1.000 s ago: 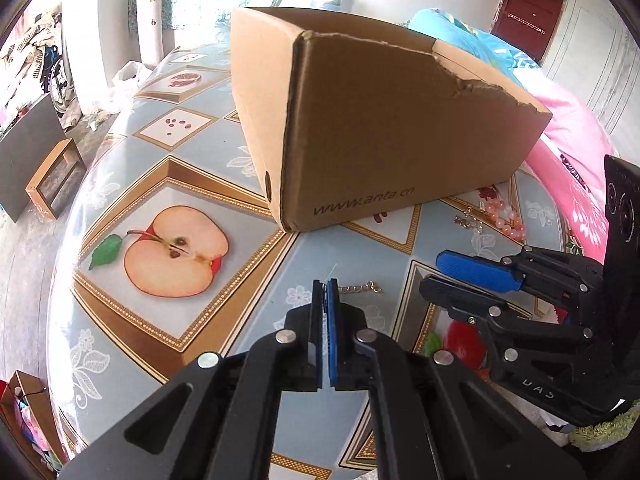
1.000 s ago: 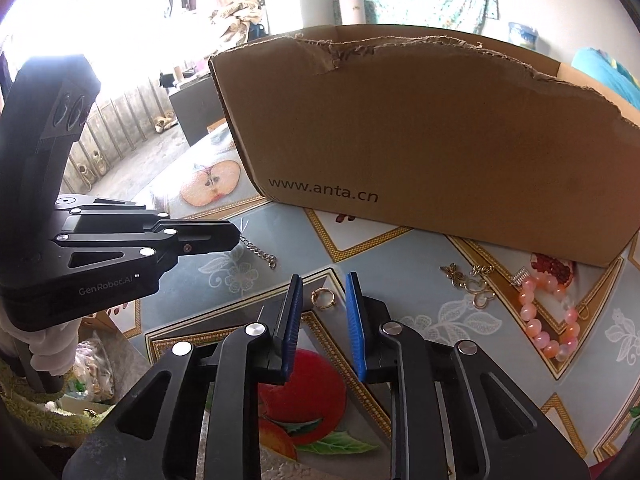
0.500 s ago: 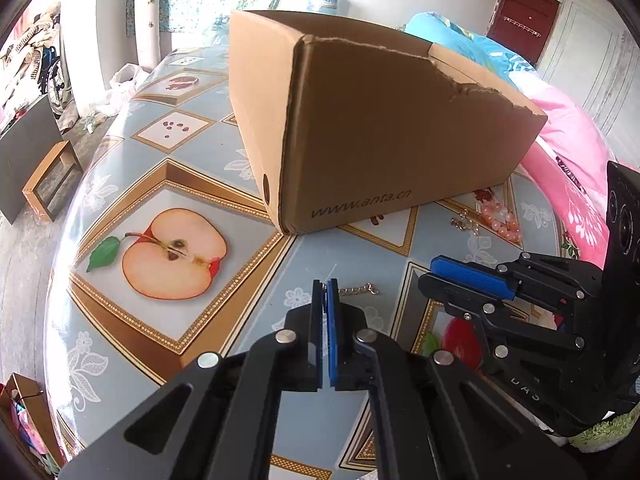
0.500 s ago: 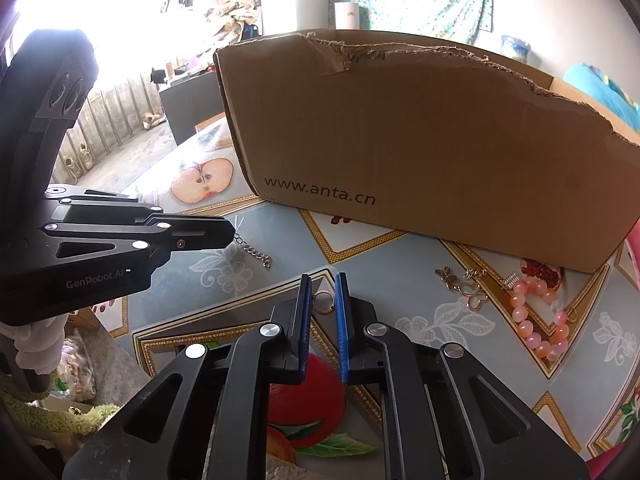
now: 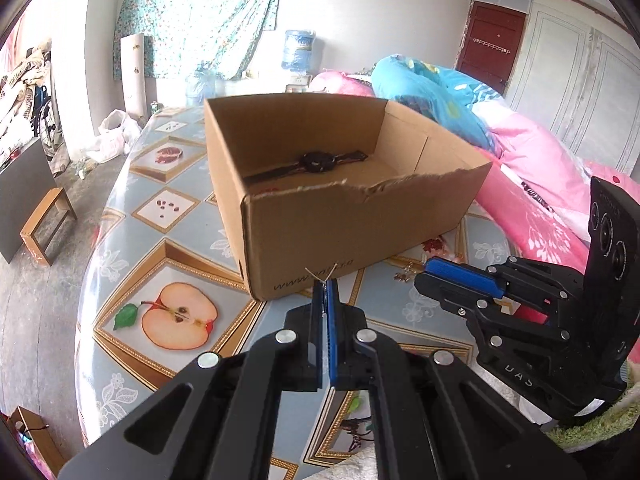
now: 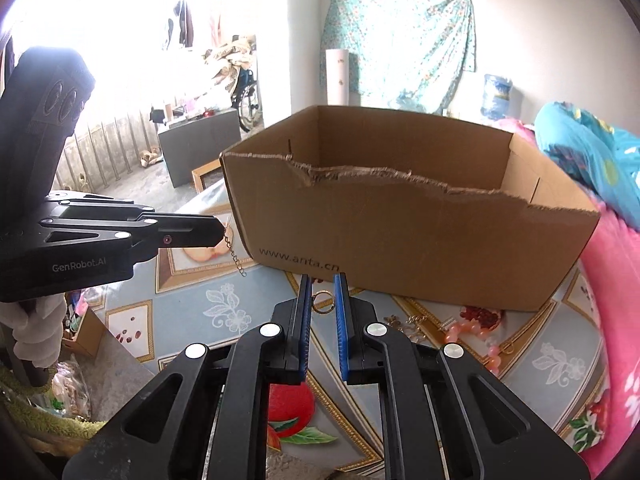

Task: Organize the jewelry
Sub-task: 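Lower the earring into the box and open the left gripper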

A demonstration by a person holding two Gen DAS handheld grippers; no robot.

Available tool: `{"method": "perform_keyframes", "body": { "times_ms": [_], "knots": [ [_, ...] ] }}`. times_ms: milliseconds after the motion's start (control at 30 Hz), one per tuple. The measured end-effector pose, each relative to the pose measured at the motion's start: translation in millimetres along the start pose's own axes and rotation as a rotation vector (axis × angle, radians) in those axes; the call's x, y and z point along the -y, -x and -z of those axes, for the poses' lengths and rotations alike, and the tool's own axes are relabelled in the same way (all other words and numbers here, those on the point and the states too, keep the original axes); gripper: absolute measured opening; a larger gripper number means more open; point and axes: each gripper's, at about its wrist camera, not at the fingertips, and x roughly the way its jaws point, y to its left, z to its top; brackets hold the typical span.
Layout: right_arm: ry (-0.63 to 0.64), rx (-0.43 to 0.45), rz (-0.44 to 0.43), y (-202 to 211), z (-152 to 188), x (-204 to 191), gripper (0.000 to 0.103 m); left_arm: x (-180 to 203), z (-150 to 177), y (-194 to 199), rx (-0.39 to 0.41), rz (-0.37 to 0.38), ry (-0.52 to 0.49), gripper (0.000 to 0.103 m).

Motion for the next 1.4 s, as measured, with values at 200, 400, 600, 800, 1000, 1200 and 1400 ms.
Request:
{"method": "perform_keyframes", "body": {
  "times_ms": [200, 400, 600, 800, 1000, 1200, 1400],
  "knots": [
    [-0.017, 0.146, -0.008, 35, -32, 21, 0.01, 21, -43, 32, 0.116, 0.098, -0.062, 0.002],
    [-0.047, 0.19, -0.039, 31, -76, 59, 0.01, 39, -99, 22, 0.153, 0.097, -0.146, 0.002],
    [-0.131, 0.021, -0.077, -30, -105, 104, 0.01, 37, -143, -43, 0.033, 0.075, -0.153, 0.002],
    [-0.232, -0.189, -0.138, -90, -110, 132, 0.01, 24, -162, -115, -0.131, 0.043, -0.126, 0.002],
    [-0.295, -0.265, -0.172, -109, -113, 149, 0.013, 14, -169, -150, -0.216, 0.036, -0.091, 0.002],
    [-0.305, -0.244, -0.172, -106, -117, 157, 0.015, 7, -172, -156, -0.235, 0.046, -0.047, 0.017],
    [-0.328, -0.214, -0.158, -99, -121, 163, 0.015, 3, -172, -151, -0.222, 0.053, -0.021, 0.017]
  ]
}}
